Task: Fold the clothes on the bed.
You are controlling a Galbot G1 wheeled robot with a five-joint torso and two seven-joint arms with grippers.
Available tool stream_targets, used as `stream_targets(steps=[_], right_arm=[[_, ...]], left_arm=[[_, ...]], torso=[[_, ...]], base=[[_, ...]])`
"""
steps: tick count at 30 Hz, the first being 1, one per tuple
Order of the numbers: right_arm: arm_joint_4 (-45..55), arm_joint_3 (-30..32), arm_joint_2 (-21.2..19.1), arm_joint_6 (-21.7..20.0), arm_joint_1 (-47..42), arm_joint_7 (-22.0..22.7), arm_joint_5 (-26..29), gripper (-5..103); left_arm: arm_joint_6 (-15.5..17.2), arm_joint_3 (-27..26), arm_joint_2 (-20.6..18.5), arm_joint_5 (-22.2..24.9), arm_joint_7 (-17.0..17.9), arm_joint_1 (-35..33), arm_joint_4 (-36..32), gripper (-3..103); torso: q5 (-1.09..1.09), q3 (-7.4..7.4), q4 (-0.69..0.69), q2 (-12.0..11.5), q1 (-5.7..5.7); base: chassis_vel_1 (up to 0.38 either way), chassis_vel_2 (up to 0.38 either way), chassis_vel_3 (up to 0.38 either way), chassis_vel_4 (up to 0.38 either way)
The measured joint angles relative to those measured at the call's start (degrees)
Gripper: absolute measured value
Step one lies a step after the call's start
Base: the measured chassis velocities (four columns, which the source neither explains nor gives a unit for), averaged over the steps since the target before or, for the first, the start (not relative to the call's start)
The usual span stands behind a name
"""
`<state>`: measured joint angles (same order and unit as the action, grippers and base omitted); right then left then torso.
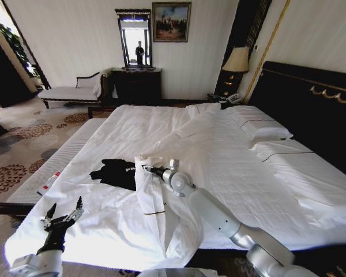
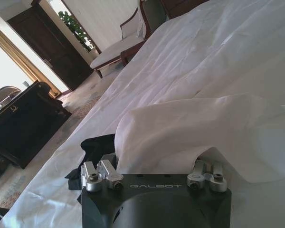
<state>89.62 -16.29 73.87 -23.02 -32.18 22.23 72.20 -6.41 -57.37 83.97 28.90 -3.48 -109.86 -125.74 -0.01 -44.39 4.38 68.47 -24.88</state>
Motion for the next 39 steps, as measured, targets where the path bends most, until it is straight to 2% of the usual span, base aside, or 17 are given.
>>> stream_targets(steps=[1,2,4,8,9,10,14,16,19,21,24,27,30,32,35,37,39], right_arm=[[-0.47,0.00,0.25,0.28,0.12,-0.01,-0.17,73],[-1.11,0.00,0.53,0.56,0.21,-0.01,-0.45,62],[-1.56,0.09,0.69,0.81,0.21,-0.02,-0.69,62],[-1.71,1.33,0.66,1.85,0.02,-1.04,-0.84,40],[-1.71,1.33,0.66,1.85,0.02,-1.04,-0.84,40],[-1.51,1.88,0.53,2.42,-0.17,-1.84,-0.84,40],[0.48,4.53,-0.72,5.12,-1.67,-5.52,-0.81,18],[1.10,5.13,-0.97,5.53,-2.14,-6.02,-0.79,18],[5.98,9.41,-2.31,6.81,-5.83,-7.33,-0.12,3],[7.29,10.56,-2.57,7.06,-6.79,-7.56,0.06,3],[13.67,17.96,-4.44,9.06,-13.58,-10.26,0.33,1],[15.66,20.93,-5.25,9.81,-16.21,-11.50,0.34,1],[20.90,30.65,-7.00,11.49,-23.03,-13.94,0.21,1],[21.95,32.32,-7.00,11.83,-24.17,-13.98,0.15,1],[29.44,41.04,-6.02,14.04,-31.55,-13.37,-0.60,1],[30.72,42.39,-5.75,14.49,-33.15,-13.37,-1.25,1],[33.55,46.04,-4.79,15.67,-37.64,-13.37,-3.89,1]], left_arm=[[0.00,-0.06,-0.03,-0.01,0.00,-0.06,-0.01,100],[0.02,-0.16,-0.07,-0.04,0.02,-0.14,-0.07,100],[0.03,-0.20,-0.10,-0.05,0.02,-0.16,-0.19,100],[0.10,-0.24,-0.16,-0.20,0.05,-0.20,-0.28,100],[0.10,-0.24,-0.16,-0.20,0.05,-0.20,-0.28,100],[0.11,-0.23,-0.16,-0.27,0.05,-0.20,-0.28,100],[0.18,0.07,-0.01,-0.65,0.10,-0.11,-0.41,100],[0.18,0.11,0.02,-0.67,0.11,-0.11,-0.45,100],[0.19,0.19,0.06,-0.70,0.12,-0.10,-0.59,100],[0.19,0.20,0.03,-0.70,0.13,-0.09,-0.59,100],[0.05,0.38,0.00,-0.66,0.20,-0.06,-0.44,100],[0.00,0.60,0.01,-0.67,0.22,-0.02,-0.41,100],[-0.04,1.03,0.01,-0.67,0.22,0.16,-0.40,100],[-0.04,1.10,0.01,-0.67,0.22,0.22,-0.42,100],[0.09,1.22,-0.26,-0.45,0.26,0.46,-1.11,100],[0.17,1.23,-0.37,-0.36,0.25,0.55,-1.29,100],[0.42,1.30,-0.64,-0.11,0.27,0.83,-1.64,100]], torso=[[0.00,0.00,0.00,0.00,0.00],[0.00,0.00,-0.01,0.00,0.00],[0.01,0.00,-0.01,0.00,0.00],[0.00,0.00,0.00,0.00,0.00],[0.00,0.00,0.00,0.00,0.00],[0.01,0.00,0.00,0.00,0.00],[0.01,0.00,-0.01,0.00,0.00],[0.01,0.00,0.00,0.00,0.00],[0.01,0.00,0.00,0.00,0.00],[0.02,0.00,0.00,0.00,0.00],[0.01,0.01,0.00,0.00,0.00],[0.02,0.01,0.00,0.00,0.00],[0.02,0.01,0.01,0.00,0.00],[0.01,0.01,0.02,0.00,0.00],[0.02,0.01,0.01,0.00,0.00],[0.02,0.01,-0.01,0.00,0.00],[0.01,0.01,0.01,0.00,0.01]], base=[[0.000,0.000,0.000,0.000],[0.000,0.000,0.000,0.000],[0.000,0.000,0.000,0.000],[0.000,0.000,0.000,0.000],[0.000,0.000,0.000,0.000],[0.000,0.000,0.000,0.000],[0.000,0.000,0.000,0.000],[0.000,0.000,0.000,0.000],[0.000,0.000,0.000,0.000],[0.000,0.000,0.000,0.000],[0.000,0.000,0.000,0.000],[0.000,0.000,0.000,0.000],[0.000,0.000,0.000,0.000],[0.000,0.000,0.000,0.000],[0.000,0.000,0.000,0.000],[0.000,0.000,0.000,0.000],[0.000,0.000,0.000,0.000]])
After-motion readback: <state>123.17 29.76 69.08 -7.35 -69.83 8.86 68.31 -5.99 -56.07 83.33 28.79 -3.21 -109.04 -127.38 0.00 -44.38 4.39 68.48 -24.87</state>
